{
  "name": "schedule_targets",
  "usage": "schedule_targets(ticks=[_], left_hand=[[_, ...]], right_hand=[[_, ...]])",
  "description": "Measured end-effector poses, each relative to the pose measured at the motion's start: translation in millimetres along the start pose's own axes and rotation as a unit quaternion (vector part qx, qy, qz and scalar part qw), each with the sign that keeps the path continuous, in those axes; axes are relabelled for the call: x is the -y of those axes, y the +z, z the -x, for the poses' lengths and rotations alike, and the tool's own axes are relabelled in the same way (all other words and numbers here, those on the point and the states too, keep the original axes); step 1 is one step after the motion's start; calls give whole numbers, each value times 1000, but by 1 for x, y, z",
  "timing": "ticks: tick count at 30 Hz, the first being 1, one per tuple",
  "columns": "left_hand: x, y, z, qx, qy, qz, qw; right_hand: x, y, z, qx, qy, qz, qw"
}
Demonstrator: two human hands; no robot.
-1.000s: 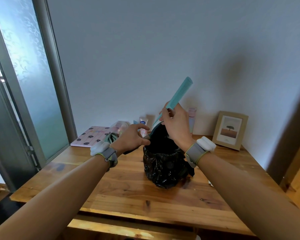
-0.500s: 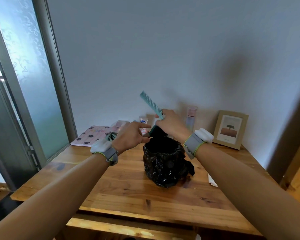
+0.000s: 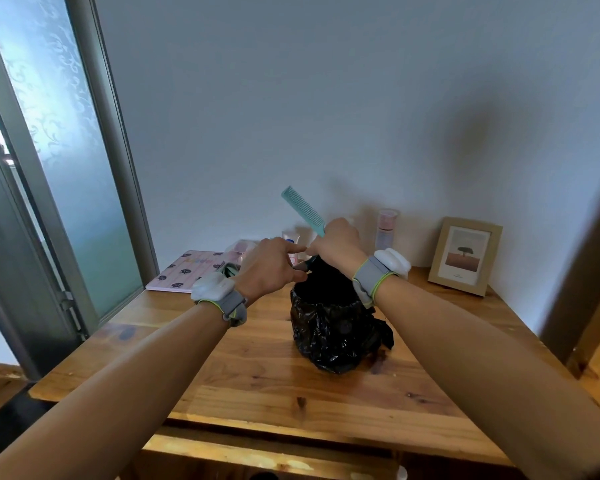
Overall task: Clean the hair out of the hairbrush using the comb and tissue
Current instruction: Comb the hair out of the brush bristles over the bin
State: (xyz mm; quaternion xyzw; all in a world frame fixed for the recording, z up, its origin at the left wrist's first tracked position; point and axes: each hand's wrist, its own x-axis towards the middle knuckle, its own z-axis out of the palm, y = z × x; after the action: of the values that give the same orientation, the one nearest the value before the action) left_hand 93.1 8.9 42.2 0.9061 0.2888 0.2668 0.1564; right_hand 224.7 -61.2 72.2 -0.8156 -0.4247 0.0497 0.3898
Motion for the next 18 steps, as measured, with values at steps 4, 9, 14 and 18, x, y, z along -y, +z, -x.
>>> schedule_targets(ticks=[4, 9, 14, 18], left_hand=[[3, 2, -1, -4, -28, 6, 1000], [7, 0, 1, -16, -45, 26, 999], [9, 1, 1, -15, -50, 29, 998], [10, 3, -1, -9, -50, 22, 998]], right_hand=[[-10, -10, 6, 6, -10, 0, 1000], [-37, -14, 19, 68, -53, 44, 995], [-54, -20, 25, 118, -68, -2, 991], [-41, -24, 27, 77, -67, -94, 990]])
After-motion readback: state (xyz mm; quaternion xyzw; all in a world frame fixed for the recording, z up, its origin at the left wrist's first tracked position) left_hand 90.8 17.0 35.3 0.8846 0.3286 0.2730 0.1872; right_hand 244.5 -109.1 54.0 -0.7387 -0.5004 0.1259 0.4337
